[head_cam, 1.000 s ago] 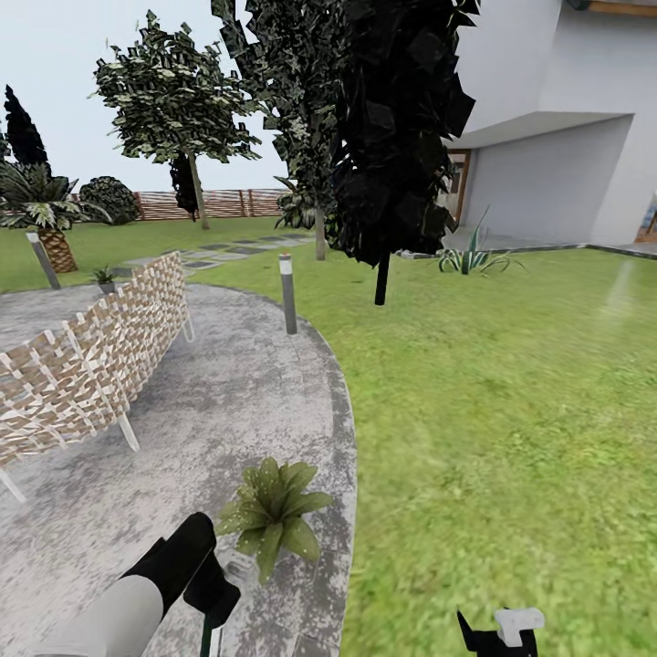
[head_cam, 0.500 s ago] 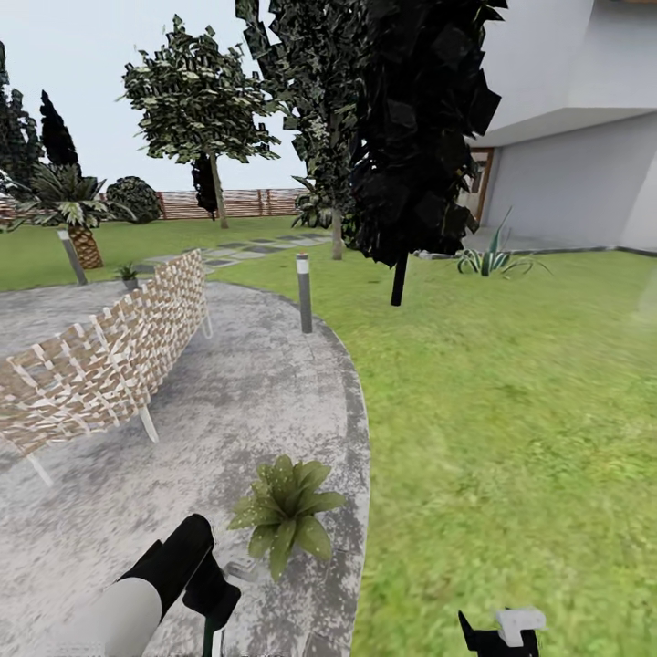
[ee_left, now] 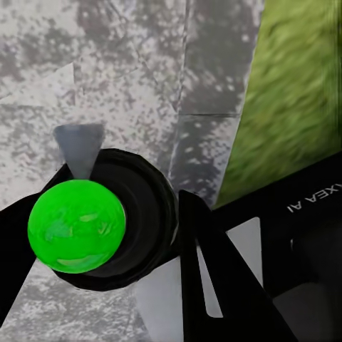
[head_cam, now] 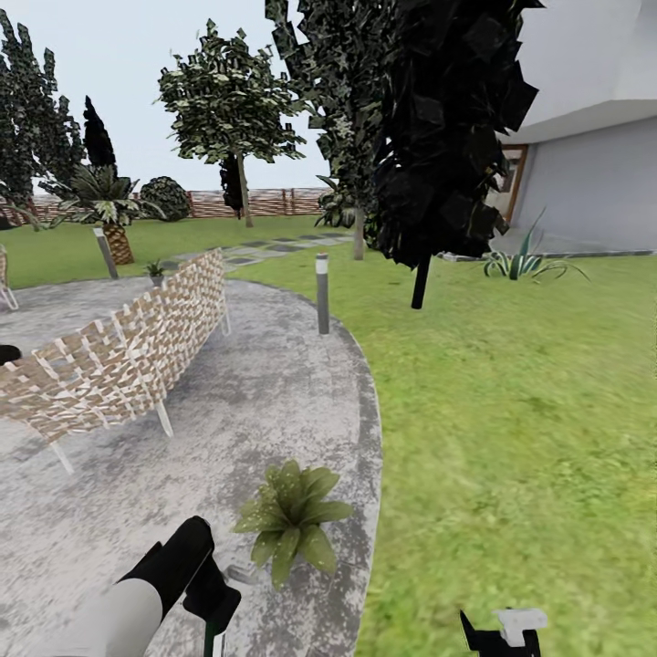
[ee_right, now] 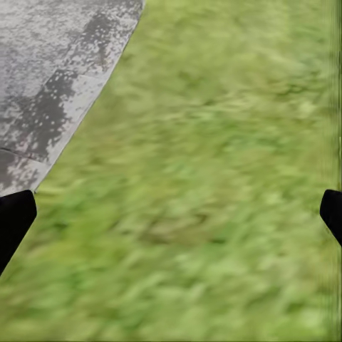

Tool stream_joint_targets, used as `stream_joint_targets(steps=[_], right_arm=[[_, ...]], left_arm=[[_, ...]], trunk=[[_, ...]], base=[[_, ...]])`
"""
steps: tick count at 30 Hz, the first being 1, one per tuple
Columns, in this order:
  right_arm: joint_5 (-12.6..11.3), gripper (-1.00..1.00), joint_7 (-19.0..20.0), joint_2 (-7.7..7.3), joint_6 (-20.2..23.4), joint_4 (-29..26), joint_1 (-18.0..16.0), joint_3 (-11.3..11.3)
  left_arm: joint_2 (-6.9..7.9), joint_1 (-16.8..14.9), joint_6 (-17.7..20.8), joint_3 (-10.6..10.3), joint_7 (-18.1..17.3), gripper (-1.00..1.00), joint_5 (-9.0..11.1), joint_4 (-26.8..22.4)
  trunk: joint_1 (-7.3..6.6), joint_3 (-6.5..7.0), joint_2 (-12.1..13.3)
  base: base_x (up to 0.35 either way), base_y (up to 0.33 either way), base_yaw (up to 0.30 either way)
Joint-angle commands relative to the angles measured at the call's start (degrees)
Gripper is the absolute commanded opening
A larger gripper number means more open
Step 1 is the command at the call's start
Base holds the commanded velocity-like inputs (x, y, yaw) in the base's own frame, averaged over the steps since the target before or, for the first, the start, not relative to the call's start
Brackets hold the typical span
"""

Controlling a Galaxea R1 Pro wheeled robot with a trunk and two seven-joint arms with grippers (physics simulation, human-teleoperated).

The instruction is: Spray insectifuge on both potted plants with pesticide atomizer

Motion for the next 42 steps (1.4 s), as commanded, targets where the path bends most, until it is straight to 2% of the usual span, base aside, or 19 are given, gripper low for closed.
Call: stream_joint_targets(steps=[1, 9, 16, 25, 33, 42], right_arm=[[-0.62, 1.0, 0.32, -0.01, -0.13, 0.04, -0.03, 0.37], [-0.62, 1.0, 0.32, 0.07, -0.13, 0.04, -0.03, 0.37], [-0.62, 1.0, 0.32, 0.07, -0.13, 0.04, -0.03, 0.37], [-0.62, 1.0, 0.32, -0.01, -0.13, 0.07, -0.03, 0.37], [-0.62, 1.0, 0.32, -0.01, -0.13, 0.08, -0.03, 0.37], [-0.62, 1.0, 0.32, -0.01, -0.13, 0.12, -0.03, 0.37]], left_arm=[[-0.02, -0.02, 0.23, 0.06, -0.53, -1.0, -0.5, -0.1], [0.0, -0.05, 0.27, 0.11, -0.5, -1.0, -0.6, -0.1], [0.06, 0.29, 0.12, -0.22, -0.3, -1.0, -0.76, -0.06], [0.0, 0.74, 0.01, -0.33, -0.44, -1.0, -0.68, 0.39], [-0.09, 0.74, 0.01, -0.32, -0.45, -1.0, -0.68, 0.34], [-0.09, 0.62, 0.01, -0.33, -0.46, -1.0, -0.67, 0.26]], trunk=[[-0.01, -0.06, -0.03], [-0.01, -0.06, -0.03], [-0.01, -0.06, -0.03], [-0.01, -0.06, -0.03], [-0.01, -0.06, -0.03], [-0.01, -0.06, -0.03]], base=[[0.002, -0.272, 0.0], [0.015, -0.255, 0.16], [0.036, -0.025, 0.24], [0.048, -0.036, 0.012], [0.168, -0.219, 0.0], [-0.095, -0.253, 0.0]])
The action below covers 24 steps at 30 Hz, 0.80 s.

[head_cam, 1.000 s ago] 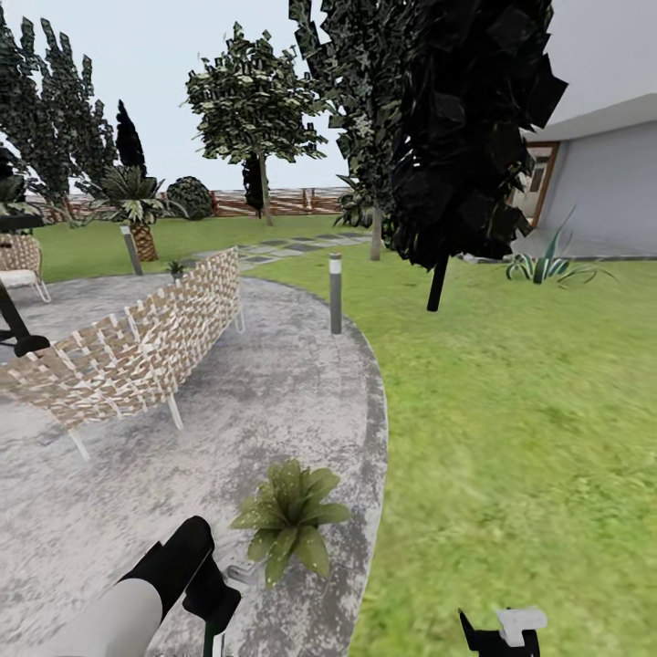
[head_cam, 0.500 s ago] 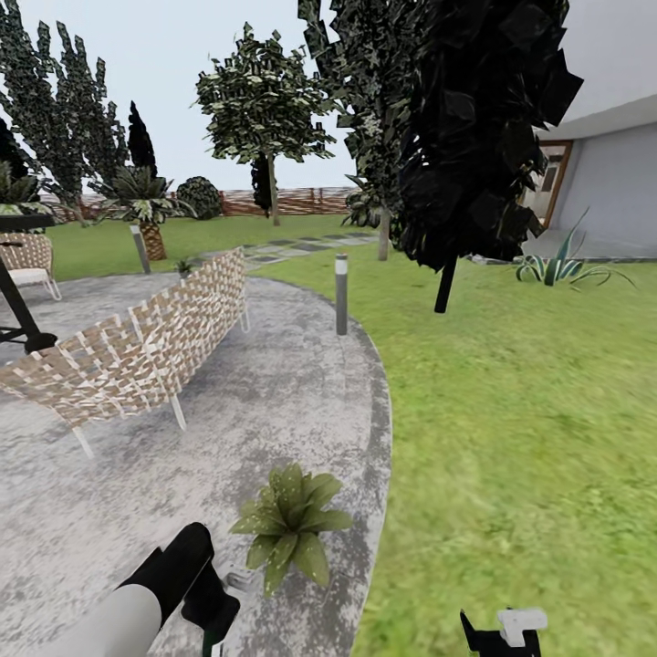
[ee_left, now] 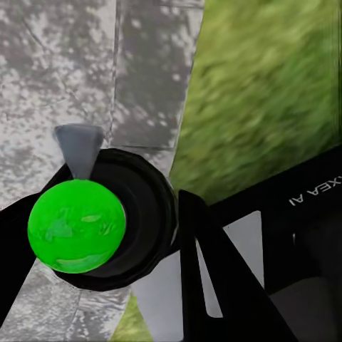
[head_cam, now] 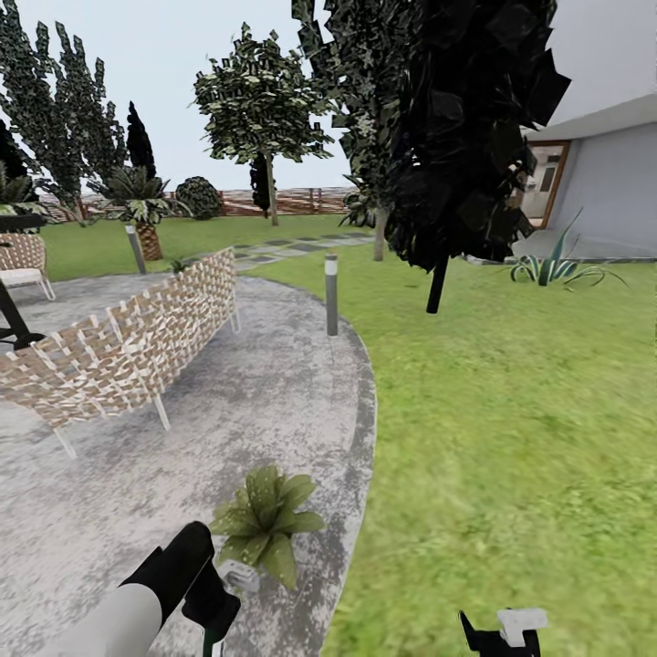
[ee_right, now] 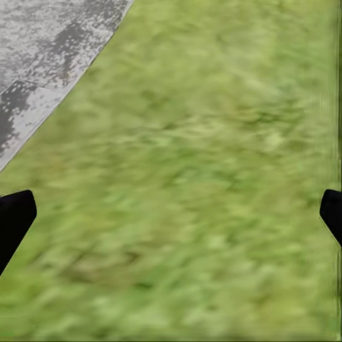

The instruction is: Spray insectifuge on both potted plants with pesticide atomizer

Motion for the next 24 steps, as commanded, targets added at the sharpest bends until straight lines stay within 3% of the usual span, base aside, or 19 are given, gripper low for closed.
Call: stream_joint_targets(steps=[1, 5, 17, 24], right_arm=[[-0.62, 1.0, 0.32, 0.0, -0.14, 0.02, -0.03, 0.37], [-0.62, 1.0, 0.32, 0.07, -0.14, 0.03, -0.03, 0.37], [-0.62, 1.0, 0.32, 0.08, -0.14, 0.02, -0.03, 0.37], [-0.62, 1.0, 0.32, 0.08, -0.14, 0.03, -0.03, 0.38]], left_arm=[[0.05, -0.04, 0.22, 0.01, -0.52, -1.0, -0.52, -0.11], [0.09, -0.07, 0.23, 0.01, -0.44, -1.0, -0.58, -0.11], [0.09, -0.07, 0.22, 0.1, -0.34, -1.0, -0.58, -0.02], [0.27, 0.16, -0.02, 0.02, -0.25, -1.0, -0.43, 1.24]], trunk=[[-0.01, -0.06, -0.03], [-0.01, -0.06, -0.03], [-0.01, -0.06, -0.03], [-0.01, -0.06, -0.03]], base=[[0.05, -0.262, 0.0], [0.14, -0.261, 0.116], [0.194, -0.234, 0.269], [0.105, -0.095, 0.052]])
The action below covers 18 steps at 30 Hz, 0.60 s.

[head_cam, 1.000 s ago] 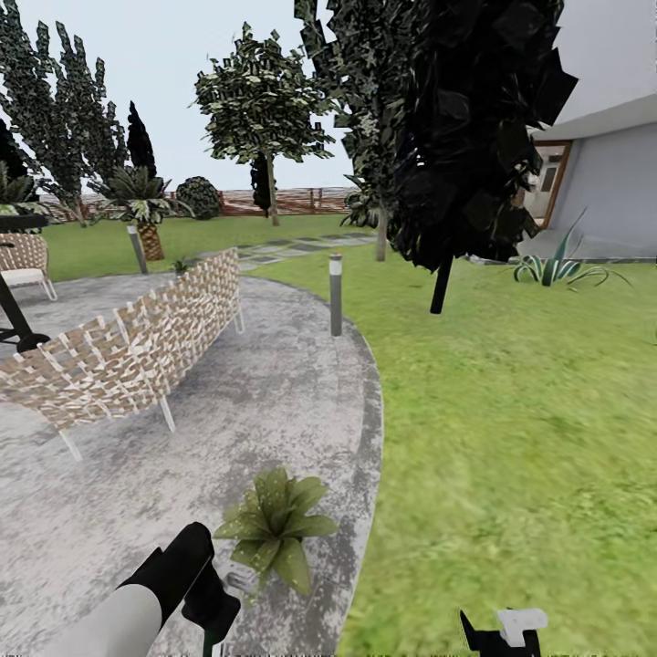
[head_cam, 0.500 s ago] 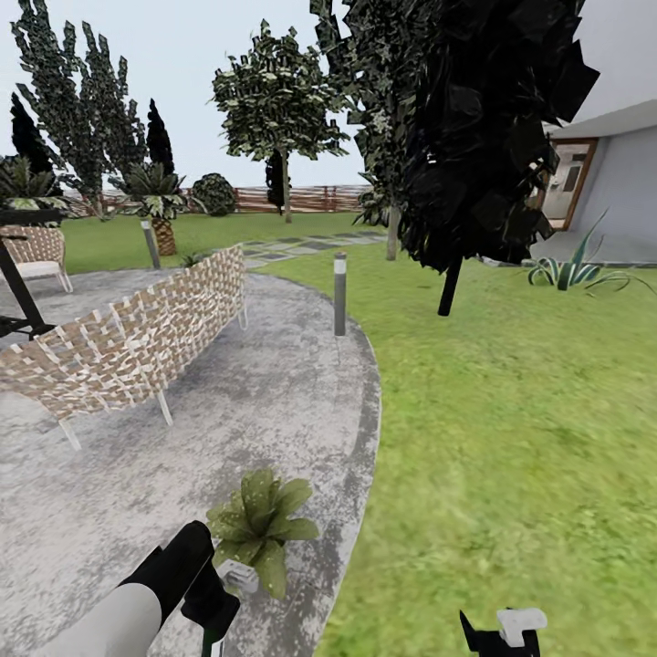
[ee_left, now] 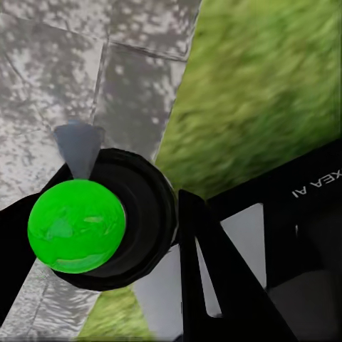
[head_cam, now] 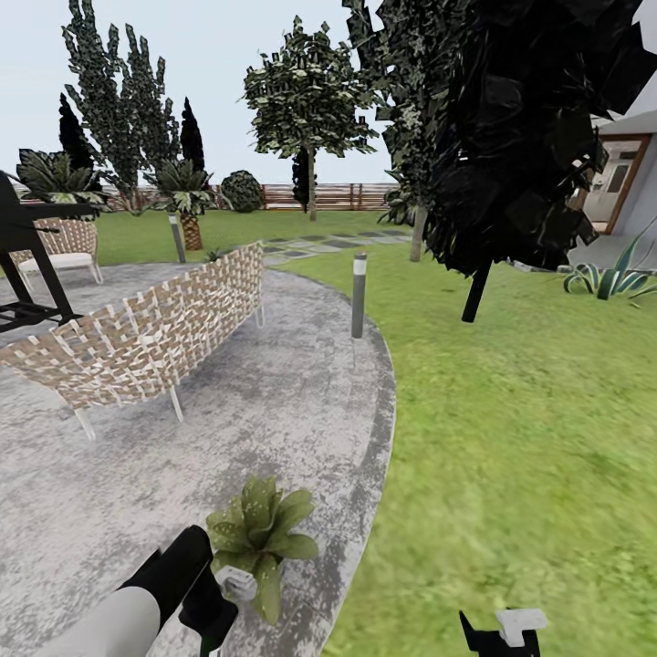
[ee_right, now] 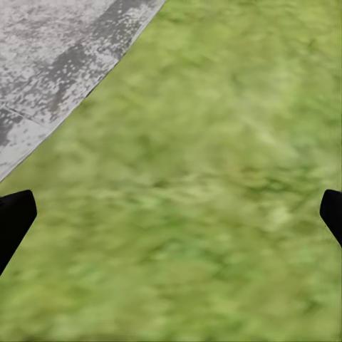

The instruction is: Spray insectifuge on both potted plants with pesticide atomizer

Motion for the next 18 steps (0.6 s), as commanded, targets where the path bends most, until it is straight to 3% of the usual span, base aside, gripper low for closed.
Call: stream_joint_targets(steps=[1, 9, 15, 18], right_arm=[[-0.62, 1.0, 0.31, -0.02, -0.17, 0.04, -0.04, 0.39], [-0.62, 1.0, 0.31, -0.02, -0.17, 0.03, -0.04, 0.45], [-0.62, 1.0, 0.31, -0.02, -0.17, 0.05, -0.04, 0.45], [-0.62, 1.0, 0.31, 0.04, -0.17, 0.05, -0.04, 0.46]], left_arm=[[-0.03, 0.0, 0.1, 0.02, -0.51, -1.0, -0.42, 0.45], [-0.18, 0.02, -0.2, 0.1, -0.59, -1.0, -0.43, 3.43], [-0.12, 0.02, -0.2, 0.4, -0.52, -1.0, -0.45, 2.77], [-0.09, 0.02, -0.2, 0.44, -0.51, -1.0, -0.5, 2.71]], trunk=[[-0.01, -0.05, -0.02], [-0.01, -0.05, -0.02], [-0.01, -0.05, -0.02], [-0.01, -0.05, -0.02]], base=[[0.005, -0.004, 0.002], [0.0, -0.02, 0.0], [0.0, -0.24, 0.009], [0.0, -0.267, 0.184]])
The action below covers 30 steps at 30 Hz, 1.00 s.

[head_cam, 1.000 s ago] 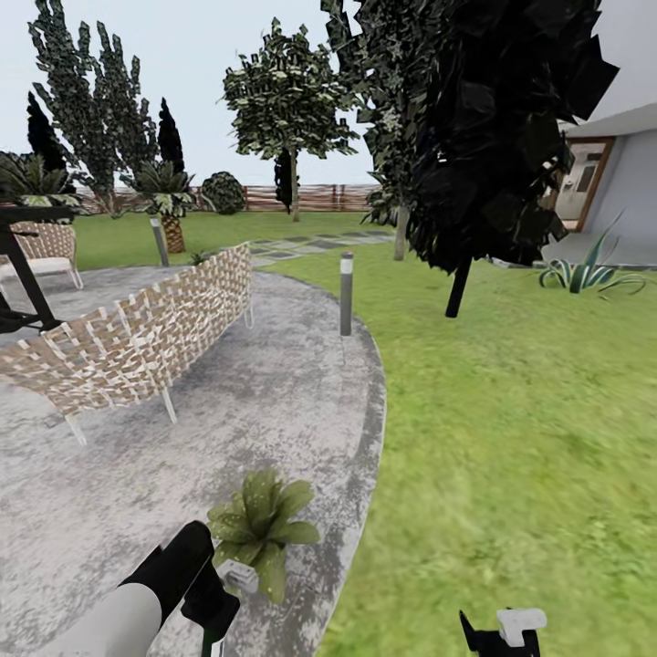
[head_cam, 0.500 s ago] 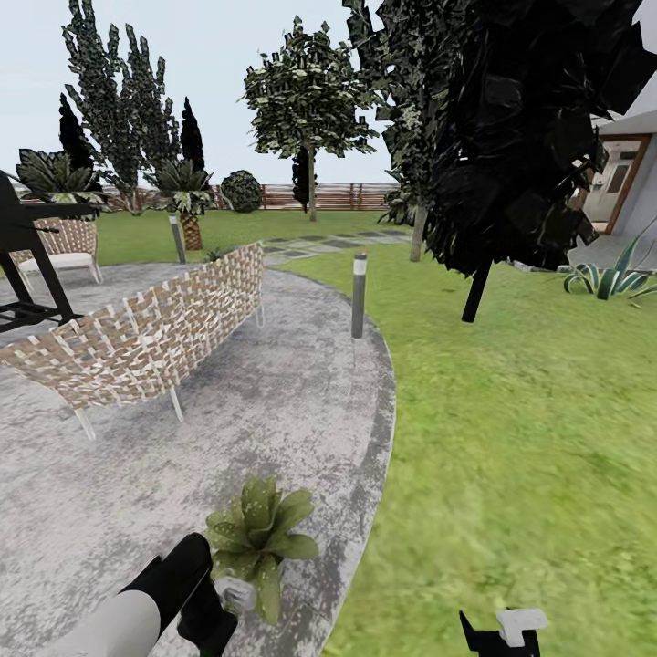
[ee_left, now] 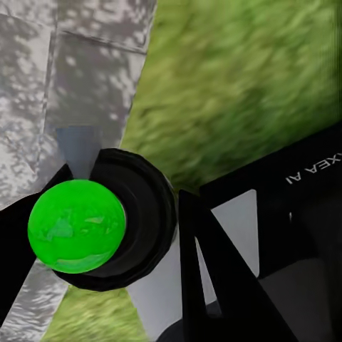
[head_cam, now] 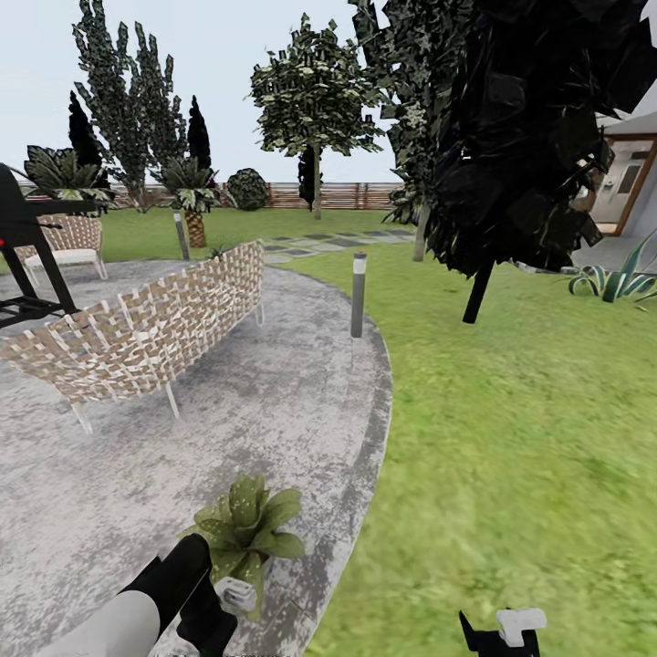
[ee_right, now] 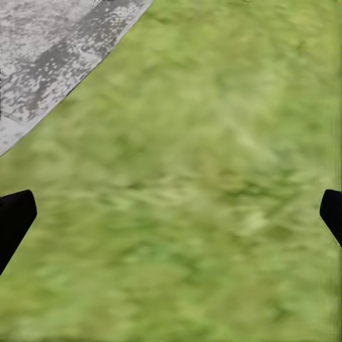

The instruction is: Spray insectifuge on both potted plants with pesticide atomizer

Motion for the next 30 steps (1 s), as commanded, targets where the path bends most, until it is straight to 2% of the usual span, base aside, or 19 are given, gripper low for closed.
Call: stream_joint_targets(steps=[1, 7, 12, 17, 22, 26, 30], right_arm=[[-0.62, 1.0, 0.31, -0.01, -0.14, 0.01, -0.02, 0.37], [-0.62, 1.0, 0.31, 0.01, -0.14, 0.04, -0.02, 0.38], [-0.62, 1.0, 0.31, 0.01, -0.14, 0.04, -0.02, 0.37], [-0.62, 1.0, 0.31, 0.01, -0.14, 0.04, -0.02, 0.38], [-0.62, 1.0, 0.31, 0.01, -0.14, -0.01, -0.02, 0.38], [-0.62, 1.0, 0.31, -0.04, -0.14, 0.03, -0.02, 0.36], [-0.62, 1.0, 0.31, -0.05, -0.14, 0.04, -0.02, 0.37]], left_arm=[[-0.01, -0.03, 0.21, 0.06, -0.52, -1.0, -0.52, -0.09], [0.08, -0.08, 0.21, 0.11, -0.52, -1.0, -0.53, -0.24], [0.59, -0.11, 0.15, 2.98, -0.44, -1.0, -0.66, -0.78], [0.53, -0.25, 0.21, 3.16, -0.36, -1.0, -1.07, -2.82], [-0.08, -1.28, 0.65, 2.97, -0.28, -1.0, -1.31, -3.2], [-0.11, -4.01, 0.86, 2.97, -0.35, -1.0, -1.32, -3.99], [-0.01, -8.5, 1.23, 2.96, -0.36, -1.0, -1.26, -4.13]], trunk=[[-0.01, -0.06, -0.03], [-0.01, -0.06, -0.03], [-0.01, -0.06, -0.03], [-0.01, -0.06, -0.03], [-0.01, -0.06, -0.03], [-0.01, -0.06, -0.03], [-0.01, -0.06, -0.03]], base=[[0.0, -0.269, 0.26], [-0.12, -0.241, 0.274], [-0.226, -0.146, 0.278], [-0.112, -0.015, 0.252], [-0.007, -0.001, 0.043], [0.0, 0.0, 0.002], [0.0, 0.0, 0.0]])
